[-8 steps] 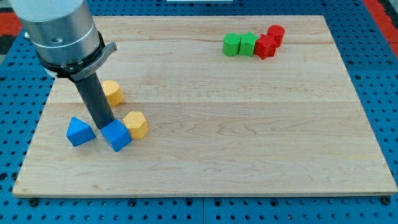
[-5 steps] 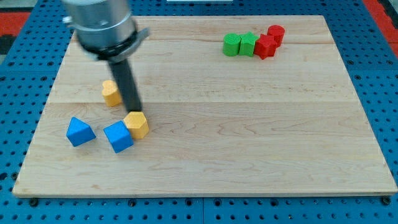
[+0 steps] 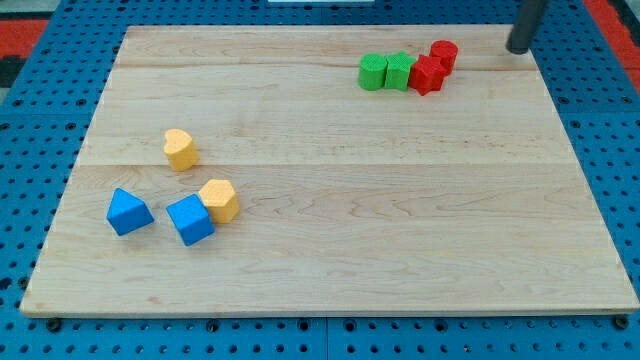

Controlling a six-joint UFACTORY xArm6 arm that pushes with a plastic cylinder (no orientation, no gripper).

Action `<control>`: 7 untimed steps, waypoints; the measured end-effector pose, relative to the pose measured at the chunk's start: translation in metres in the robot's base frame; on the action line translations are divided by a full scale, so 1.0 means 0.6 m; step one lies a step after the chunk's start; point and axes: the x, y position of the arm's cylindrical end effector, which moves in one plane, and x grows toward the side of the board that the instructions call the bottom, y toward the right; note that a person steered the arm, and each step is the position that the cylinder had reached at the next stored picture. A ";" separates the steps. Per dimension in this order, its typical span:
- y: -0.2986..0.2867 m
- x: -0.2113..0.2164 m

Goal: Move red star away from the red circle

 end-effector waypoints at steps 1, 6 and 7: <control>-0.117 0.010; -0.136 0.191; -0.095 0.233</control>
